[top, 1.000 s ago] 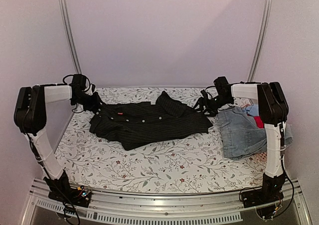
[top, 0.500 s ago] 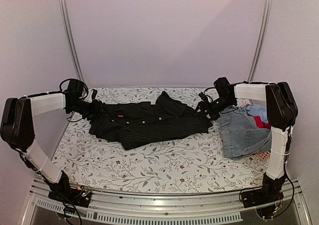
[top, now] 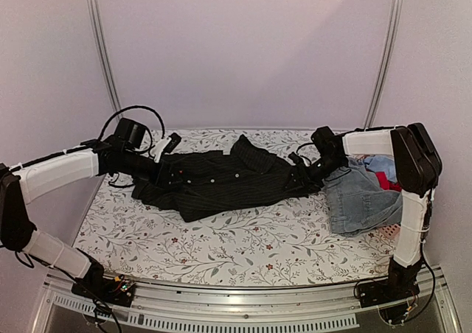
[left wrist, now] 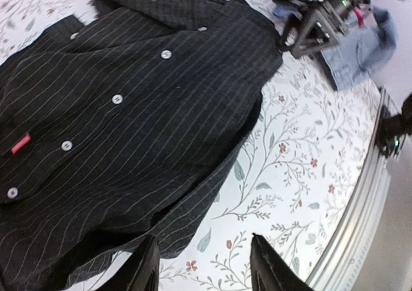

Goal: Fold and stack the mixed laundry pile
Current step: Pick up the crumpled shirt from the center of the board.

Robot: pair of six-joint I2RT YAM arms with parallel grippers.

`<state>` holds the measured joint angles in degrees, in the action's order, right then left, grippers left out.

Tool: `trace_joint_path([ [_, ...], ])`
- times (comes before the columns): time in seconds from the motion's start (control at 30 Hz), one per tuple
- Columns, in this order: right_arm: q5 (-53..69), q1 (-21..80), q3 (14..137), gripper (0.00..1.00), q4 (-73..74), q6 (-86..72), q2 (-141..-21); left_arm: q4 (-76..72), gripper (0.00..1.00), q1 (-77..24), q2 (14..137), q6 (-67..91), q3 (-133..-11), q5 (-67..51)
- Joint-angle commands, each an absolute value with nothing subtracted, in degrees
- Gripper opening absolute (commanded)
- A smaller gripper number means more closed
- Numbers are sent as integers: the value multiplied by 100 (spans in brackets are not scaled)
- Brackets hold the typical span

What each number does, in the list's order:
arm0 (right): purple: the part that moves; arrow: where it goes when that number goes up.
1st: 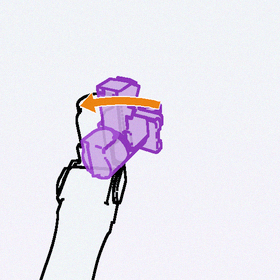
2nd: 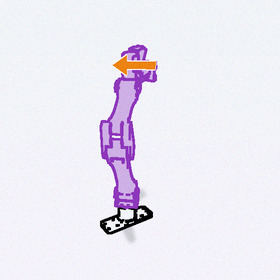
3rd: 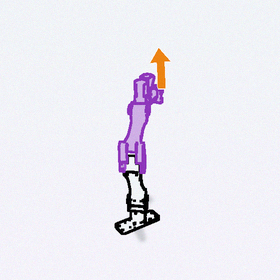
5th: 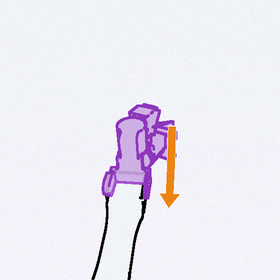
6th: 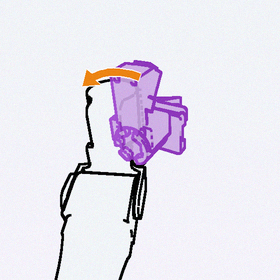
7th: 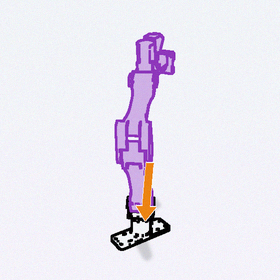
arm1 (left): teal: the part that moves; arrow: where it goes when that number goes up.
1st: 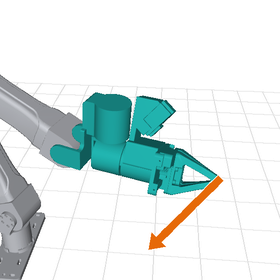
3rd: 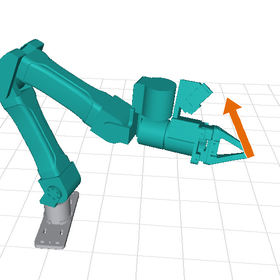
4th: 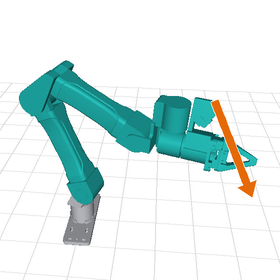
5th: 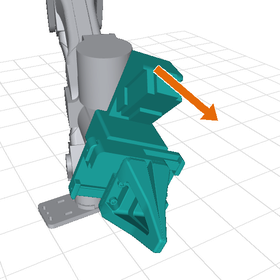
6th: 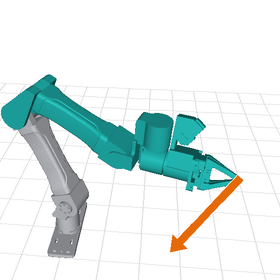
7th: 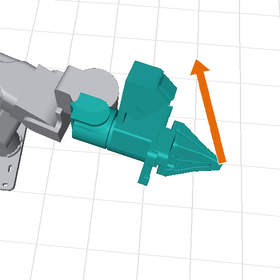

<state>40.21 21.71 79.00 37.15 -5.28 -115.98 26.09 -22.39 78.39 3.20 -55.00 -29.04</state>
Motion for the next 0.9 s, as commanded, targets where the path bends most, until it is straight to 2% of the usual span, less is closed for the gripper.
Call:
trace_joint_path([
  [0.0, 4183, 2096, 8031, 74, 3683, -477, -11420, 2214, 48, -2860, 7956, -998, -5581, -2789],
  [0.27, 3996, 2042, 8155, 74, 3787, -394, -11478, 2440, 53, -3449, 9236, -2007, -6483, -2653],
  [0.63, 3861, 2071, 8536, 76, 3841, -332, -11801, 2297, 53, -4075, 10407, -2440, -6852, -2107],
  [0.73, 3705, 2153, 8745, 79, 3891, -261, -11956, 2338, 39, -4223, 10586, -2499, -6936, -1873],
  [0.87, 3440, 2287, 8974, 80, 3950, -125, -12102, 2371, 3, -4325, 10312, -2544, -6861, -1641],
])
